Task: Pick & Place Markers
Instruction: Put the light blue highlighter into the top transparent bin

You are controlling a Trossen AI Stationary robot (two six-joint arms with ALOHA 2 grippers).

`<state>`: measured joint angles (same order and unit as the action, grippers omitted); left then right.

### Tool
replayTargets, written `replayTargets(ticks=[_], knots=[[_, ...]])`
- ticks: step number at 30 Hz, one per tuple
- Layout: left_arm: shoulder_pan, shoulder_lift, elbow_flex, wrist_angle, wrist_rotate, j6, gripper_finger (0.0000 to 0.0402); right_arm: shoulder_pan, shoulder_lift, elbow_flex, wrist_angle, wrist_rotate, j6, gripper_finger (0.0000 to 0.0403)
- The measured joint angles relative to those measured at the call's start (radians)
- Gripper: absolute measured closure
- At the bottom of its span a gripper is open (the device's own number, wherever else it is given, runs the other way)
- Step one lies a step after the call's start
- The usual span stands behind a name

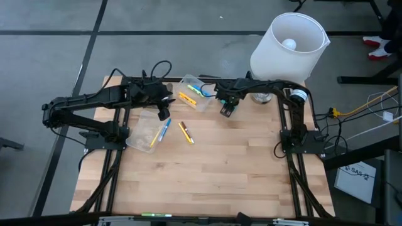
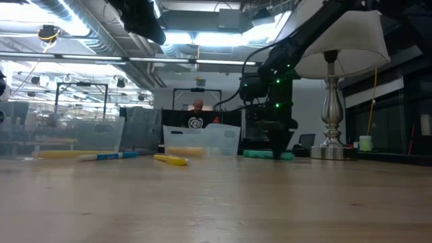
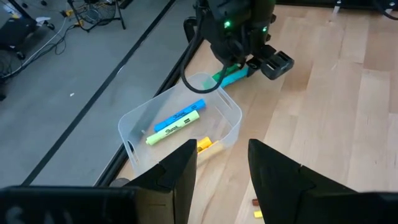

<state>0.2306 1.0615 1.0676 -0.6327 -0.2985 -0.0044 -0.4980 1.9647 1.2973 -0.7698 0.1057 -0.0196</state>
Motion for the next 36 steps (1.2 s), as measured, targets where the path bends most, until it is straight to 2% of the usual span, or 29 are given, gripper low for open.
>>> replayTargets(ticks=[6,11,14,21,29,36], knots=[[0.000,0.000,0.000,0.000,0.000,0.000,0.0263,0.024,0.007,0.043,-0.017,-0.037,0.014,0.0340],[0.000,0.000,0.000,0.000,0.000,0.000,0.0263,0.043,0.007,0.054,-0.014,-0.141,0.019,0.0341],[0.000,0.000,0.000,0.000,0.000,-0.001,0.0263,0.065,0.007,0.054,-0.025,-0.166,0.025,0.0341],[0.000,0.000,0.000,0.000,0.000,-0.001,0.0263,0.141,0.007,0.054,-0.035,-0.303,0.030,0.0341],[0.000,0.000,0.000,0.000,0.000,-0.001,0.0263,0.229,0.006,0.056,-0.033,-0.414,0.020,0.0341],[0.000,0.000,0.000,0.000,0.000,-0.001,0.0263,0.278,0.005,0.056,0.057,-0.527,0.006,0.0341]])
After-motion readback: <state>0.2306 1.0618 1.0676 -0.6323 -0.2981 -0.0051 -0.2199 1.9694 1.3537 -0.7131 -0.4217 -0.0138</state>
